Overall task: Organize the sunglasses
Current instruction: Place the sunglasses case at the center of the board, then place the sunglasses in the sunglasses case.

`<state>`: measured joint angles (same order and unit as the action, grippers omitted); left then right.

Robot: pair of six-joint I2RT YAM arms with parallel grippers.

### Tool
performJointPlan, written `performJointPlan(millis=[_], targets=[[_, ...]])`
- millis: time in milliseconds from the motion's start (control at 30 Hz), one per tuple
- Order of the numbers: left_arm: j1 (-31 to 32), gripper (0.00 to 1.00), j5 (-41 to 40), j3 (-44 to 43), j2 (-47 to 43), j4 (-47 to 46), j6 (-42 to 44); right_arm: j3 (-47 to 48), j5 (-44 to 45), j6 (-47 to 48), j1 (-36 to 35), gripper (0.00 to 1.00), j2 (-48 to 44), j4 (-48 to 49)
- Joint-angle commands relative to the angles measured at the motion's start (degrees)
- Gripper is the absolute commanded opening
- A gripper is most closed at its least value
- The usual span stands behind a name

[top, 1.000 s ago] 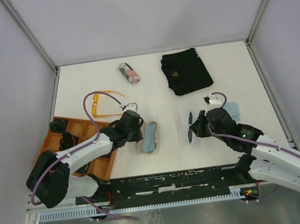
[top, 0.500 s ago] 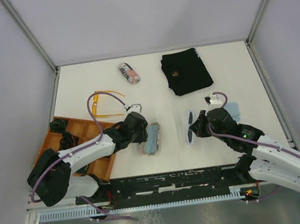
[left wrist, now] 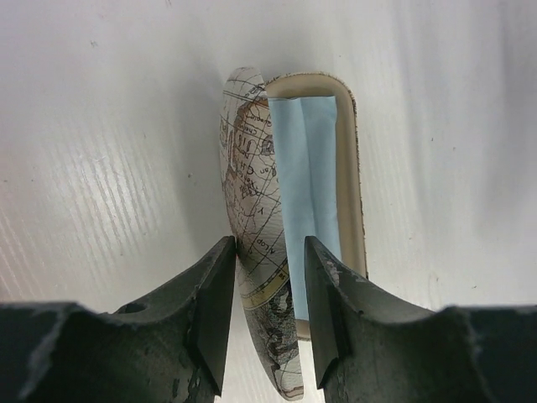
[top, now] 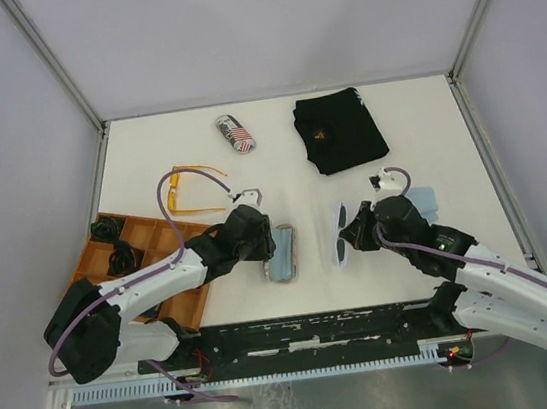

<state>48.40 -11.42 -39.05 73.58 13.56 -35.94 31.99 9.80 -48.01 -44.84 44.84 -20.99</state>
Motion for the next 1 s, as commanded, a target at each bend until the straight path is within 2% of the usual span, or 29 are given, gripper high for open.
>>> performJointPlan(millis=[0,500,967], targets=[[0.59,0.46,0.63,-1.75,-2.33,-2.20,-2.88,0.59,-2.62,-1.87,0.02,0.00,1.27,5.20],[1.54,0.44,1.55,-0.77,-3.93,-2.26,-3.58,-0.42,-12.25,-7.65,0.01,0.00,13.06,20.49],[1.72,0.44,1.05,-0.33,-3.96,-2.48,-3.78,7.06,-20.96,-6.71,0.02,0.00,27.98,23.01]])
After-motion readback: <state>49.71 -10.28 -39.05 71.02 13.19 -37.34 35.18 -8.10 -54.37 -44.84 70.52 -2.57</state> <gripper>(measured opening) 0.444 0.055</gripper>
